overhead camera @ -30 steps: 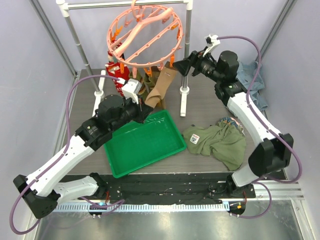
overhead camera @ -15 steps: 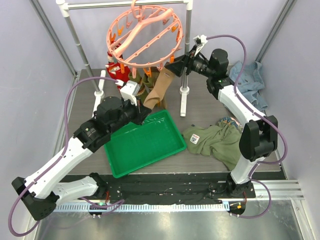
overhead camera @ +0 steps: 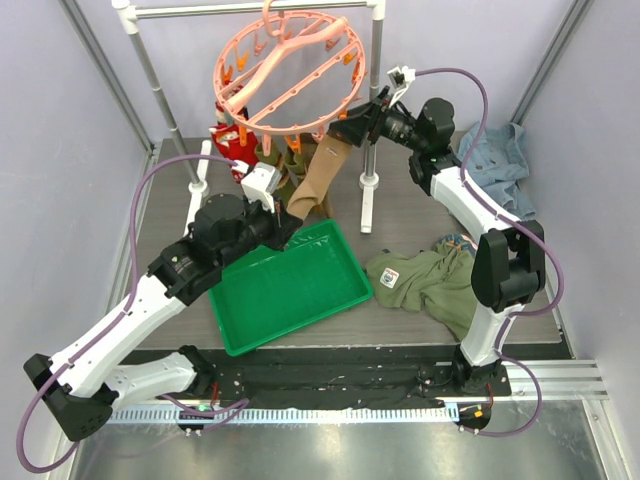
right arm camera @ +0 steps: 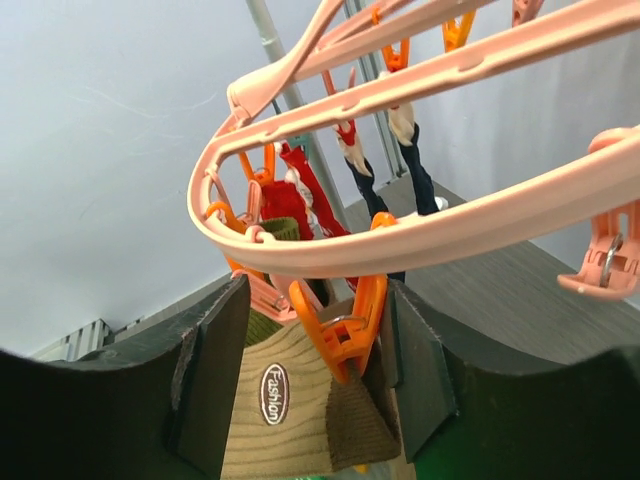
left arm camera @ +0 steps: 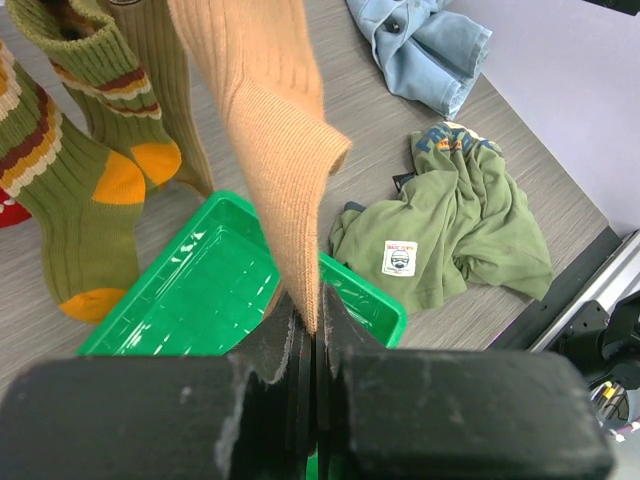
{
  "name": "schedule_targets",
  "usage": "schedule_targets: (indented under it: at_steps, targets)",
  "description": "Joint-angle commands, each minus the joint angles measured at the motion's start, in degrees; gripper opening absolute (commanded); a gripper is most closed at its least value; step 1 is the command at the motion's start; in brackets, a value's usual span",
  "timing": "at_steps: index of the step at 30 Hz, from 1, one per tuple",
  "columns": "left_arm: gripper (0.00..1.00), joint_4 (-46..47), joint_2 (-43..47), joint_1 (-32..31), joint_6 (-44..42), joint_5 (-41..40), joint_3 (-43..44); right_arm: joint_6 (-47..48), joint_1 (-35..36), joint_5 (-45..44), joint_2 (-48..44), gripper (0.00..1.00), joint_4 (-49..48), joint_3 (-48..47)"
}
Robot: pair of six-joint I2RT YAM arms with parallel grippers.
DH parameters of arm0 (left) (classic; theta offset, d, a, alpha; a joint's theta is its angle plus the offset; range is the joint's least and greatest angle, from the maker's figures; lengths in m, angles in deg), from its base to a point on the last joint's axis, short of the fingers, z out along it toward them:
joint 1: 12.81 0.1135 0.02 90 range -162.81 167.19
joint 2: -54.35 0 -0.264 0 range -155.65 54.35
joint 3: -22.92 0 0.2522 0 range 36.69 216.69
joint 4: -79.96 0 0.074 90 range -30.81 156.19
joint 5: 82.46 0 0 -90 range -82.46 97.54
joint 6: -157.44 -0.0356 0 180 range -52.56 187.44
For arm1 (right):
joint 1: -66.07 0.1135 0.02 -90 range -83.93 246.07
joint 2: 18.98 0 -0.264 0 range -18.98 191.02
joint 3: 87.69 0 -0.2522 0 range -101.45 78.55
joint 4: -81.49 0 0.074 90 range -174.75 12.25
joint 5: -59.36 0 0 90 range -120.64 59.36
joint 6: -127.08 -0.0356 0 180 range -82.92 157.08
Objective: Remove the socks clipped to the hanger
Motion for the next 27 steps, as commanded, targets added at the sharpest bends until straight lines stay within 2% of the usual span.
schedule_targets:
  at_steps: [1, 6, 7, 13, 18, 21, 22, 24, 25, 27]
  targets:
    - [0.0, 2.1, 1.2, 0.1, -0.6, 0.4, -0.2, -2.3, -0.5, 1.2, -0.5, 0.56, -6.1, -2.5]
    - [0.0, 2.1, 1.1, 0.1, -0.6, 0.3, -0.2, -2.7, -1.1, 1.0, -0.8, 0.4, -6.3, -2.6]
    - [0.0, 2.1, 1.0, 0.1, -0.6, 0.3, -0.3, -2.7, -1.1, 1.1, -0.8, 0.31, -6.2, -2.5]
    - [0.0, 2.2, 0.9, 0.1, -0.6, -0.2, -0.2, -2.6, -1.2, 1.7, -0.3, 0.01, -4.7, -3.2]
    - [0.0, 2.1, 0.9, 0.1, -0.8, -0.3, -0.3, -2.8, -1.2, 1.2, 0.2, 0.02, -3.1, -4.0]
    - [0.0, 2.1, 1.0, 0.1, -0.9, -0.6, -0.3, -3.2, -1.1, -0.1, 0.1, 0.15, -1.5, -4.3]
    - [0.0, 2.1, 1.2, 0.1, -0.9, -0.7, -0.3, -3.2, -1.0, -0.5, 0.0, 0.23, -0.9, -4.2]
    - [0.0, 2.1, 1.7, 0.1, -0.8, -0.8, -0.4, -3.5, -1.1, -2.3, -0.4, 0.33, -0.3, -3.6]
    - [0.0, 2.2, 1.7, 0.1, -0.7, -1.0, -0.5, -3.9, -1.2, -2.9, -0.6, 0.42, -0.3, -3.2]
    - [0.0, 2.1, 1.7, 0.1, -0.1, -1.0, 0.1, -5.5, -1.1, -3.3, -1.1, 0.5, -0.8, -1.9]
